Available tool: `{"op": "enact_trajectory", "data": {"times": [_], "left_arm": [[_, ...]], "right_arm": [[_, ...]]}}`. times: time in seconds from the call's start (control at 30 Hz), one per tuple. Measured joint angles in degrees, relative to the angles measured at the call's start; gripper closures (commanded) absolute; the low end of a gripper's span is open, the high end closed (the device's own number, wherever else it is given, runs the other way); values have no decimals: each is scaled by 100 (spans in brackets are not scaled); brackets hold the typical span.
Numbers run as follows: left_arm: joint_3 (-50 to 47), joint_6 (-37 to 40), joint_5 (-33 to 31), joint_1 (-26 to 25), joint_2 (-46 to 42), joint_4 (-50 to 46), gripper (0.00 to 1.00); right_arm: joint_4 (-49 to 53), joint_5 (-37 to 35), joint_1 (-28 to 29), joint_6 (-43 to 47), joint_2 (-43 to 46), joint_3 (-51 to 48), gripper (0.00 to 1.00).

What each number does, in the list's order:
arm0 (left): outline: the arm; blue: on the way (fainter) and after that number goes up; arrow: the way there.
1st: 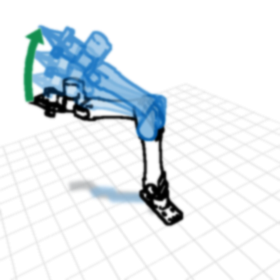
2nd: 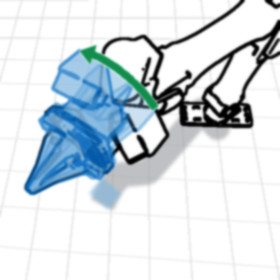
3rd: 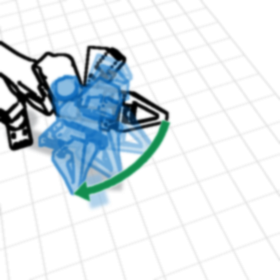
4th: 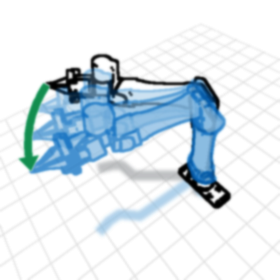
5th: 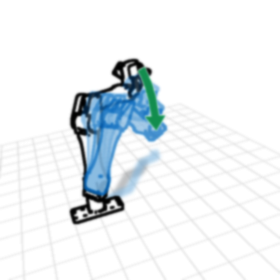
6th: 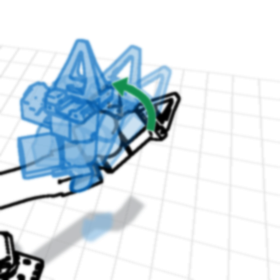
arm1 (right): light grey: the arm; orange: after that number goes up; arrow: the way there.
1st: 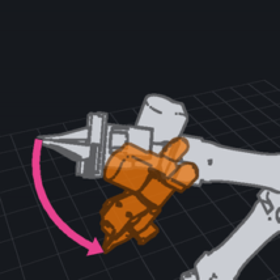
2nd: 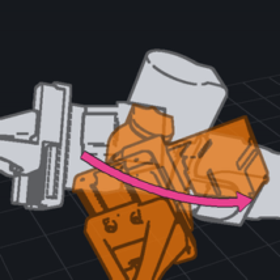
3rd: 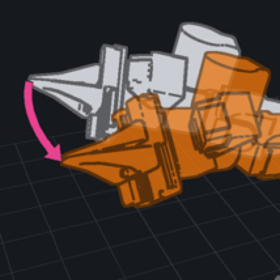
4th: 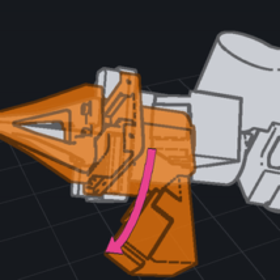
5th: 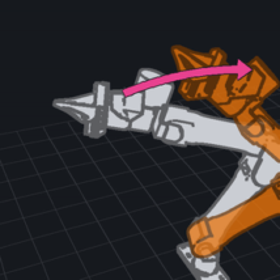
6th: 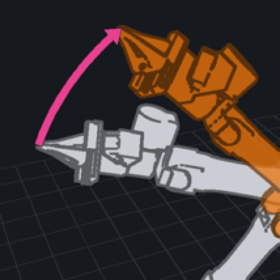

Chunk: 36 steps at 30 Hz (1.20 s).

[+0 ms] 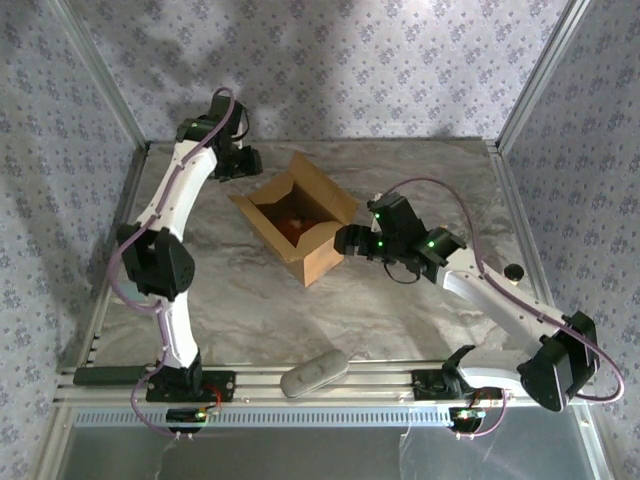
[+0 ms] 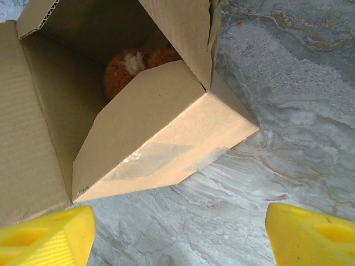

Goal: Unpack the express box

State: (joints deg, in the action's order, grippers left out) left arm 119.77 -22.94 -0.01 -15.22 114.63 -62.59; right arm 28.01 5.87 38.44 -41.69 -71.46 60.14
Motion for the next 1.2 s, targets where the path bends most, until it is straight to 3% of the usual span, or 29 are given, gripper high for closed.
{"op": "enact_trajectory", "data": {"times": [0.2,0.33,0.57,0.83,1.03,1.2], "left_arm": [[-942,-72,232,31,-98,389,47],[-2028,-330,433,31,-791,979,47],[-3526,-826,448,-57,-2037,1217,46],[-4660,-1484,321,-691,-3211,1174,45],[-4833,-1722,337,-914,-3624,855,43],[-4127,-1670,321,-942,-3427,341,43]], "right_arm": [[-299,-114,61,-98,-605,160,19],[-450,-118,59,-92,-997,415,19],[-289,-52,-127,131,-1493,968,19],[63,142,-566,798,-2109,1770,19],[138,251,-643,1244,-2273,2118,20],[332,181,-619,1394,-2227,2153,19]]}}
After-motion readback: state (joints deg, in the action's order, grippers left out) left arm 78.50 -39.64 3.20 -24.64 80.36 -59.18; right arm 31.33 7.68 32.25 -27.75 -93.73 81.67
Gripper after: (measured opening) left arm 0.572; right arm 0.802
